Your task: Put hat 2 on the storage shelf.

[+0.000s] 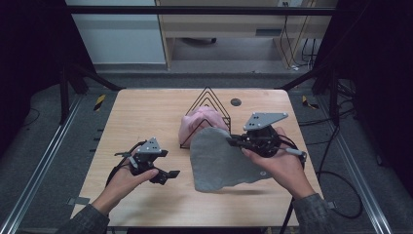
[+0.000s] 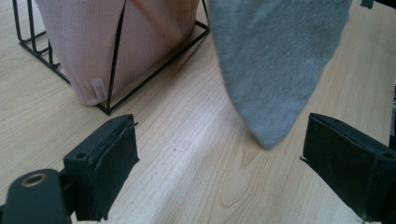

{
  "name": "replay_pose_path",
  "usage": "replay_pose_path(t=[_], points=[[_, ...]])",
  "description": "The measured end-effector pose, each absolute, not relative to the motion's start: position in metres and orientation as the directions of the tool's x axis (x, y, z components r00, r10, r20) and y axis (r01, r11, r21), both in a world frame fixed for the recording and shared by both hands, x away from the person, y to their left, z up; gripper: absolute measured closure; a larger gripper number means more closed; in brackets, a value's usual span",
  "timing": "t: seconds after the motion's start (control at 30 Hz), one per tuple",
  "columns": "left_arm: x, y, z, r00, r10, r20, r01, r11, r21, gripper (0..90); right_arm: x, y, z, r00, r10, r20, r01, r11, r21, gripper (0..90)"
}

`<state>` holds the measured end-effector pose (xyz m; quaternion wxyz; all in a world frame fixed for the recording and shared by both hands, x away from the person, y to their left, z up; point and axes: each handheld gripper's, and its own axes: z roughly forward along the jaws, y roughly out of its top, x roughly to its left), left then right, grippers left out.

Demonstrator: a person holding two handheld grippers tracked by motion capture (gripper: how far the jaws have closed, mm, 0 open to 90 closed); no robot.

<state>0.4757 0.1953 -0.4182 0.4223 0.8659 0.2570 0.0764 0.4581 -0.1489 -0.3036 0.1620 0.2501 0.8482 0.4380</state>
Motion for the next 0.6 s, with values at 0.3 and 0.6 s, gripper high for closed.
replay_pose_path(t=[0.3, 0.6], points=[[0.477, 0.196, -0.413, 0.857, 0.509, -0.082, 0.375, -0.505, 0.778, 9.4, 0.460, -0.130, -0.287, -0.841, 0.536, -0.076, 0.240, 0.493, 0.836, 85.8], [0.478, 0.193, -0.401, 0.862, 0.504, -0.060, 0.350, -0.506, 0.788, 9.7, 0.460, -0.124, -0.269, -0.846, 0.525, -0.092, 0.206, 0.481, 0.852, 85.8]])
